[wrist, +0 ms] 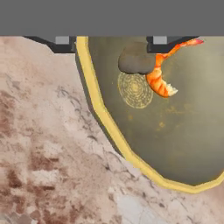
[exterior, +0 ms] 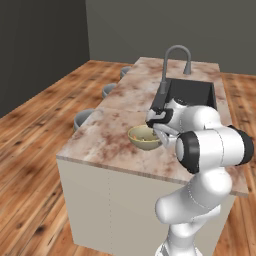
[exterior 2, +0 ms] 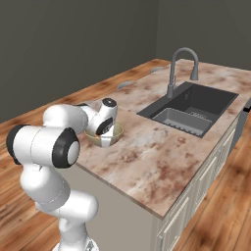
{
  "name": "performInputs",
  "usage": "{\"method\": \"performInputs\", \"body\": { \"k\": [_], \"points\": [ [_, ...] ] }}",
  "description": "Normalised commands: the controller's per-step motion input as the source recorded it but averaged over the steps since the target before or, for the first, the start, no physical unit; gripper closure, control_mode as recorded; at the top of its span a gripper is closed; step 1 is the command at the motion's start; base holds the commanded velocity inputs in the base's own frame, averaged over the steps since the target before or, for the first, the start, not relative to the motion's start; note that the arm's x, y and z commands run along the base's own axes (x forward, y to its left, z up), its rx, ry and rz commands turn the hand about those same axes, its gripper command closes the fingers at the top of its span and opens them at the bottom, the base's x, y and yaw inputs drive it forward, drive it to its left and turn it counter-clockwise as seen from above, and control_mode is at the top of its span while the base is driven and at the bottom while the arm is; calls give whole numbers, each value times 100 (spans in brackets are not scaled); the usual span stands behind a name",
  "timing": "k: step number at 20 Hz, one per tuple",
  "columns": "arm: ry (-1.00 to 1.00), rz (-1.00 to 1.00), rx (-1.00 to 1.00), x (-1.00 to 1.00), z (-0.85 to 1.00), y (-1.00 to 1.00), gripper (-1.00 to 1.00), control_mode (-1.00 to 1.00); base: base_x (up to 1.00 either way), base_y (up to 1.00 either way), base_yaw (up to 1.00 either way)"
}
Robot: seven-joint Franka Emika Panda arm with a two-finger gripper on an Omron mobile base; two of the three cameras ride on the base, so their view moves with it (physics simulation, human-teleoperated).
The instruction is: The microwave is finished heating the shrimp and garlic. Take the bowl containing the food and place it on the dining counter.
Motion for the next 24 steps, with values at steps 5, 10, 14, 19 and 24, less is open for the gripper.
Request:
{"method": "performInputs", "body": {
  "k": [5,10,14,19,24],
  "points": [
    [0,-7,0,-45,13,0,-100,-100,0,0,0],
    [0,-7,4,-88,71,-1,-100,-100,0,0,0],
    [0,-4,5,-100,100,-7,-100,-100,0,0,0],
    [0,-4,2,-100,100,0,-100,-100,0,0,0],
    [-4,-1,0,-100,100,0,-100,-100,0,0,0]
  ]
}}
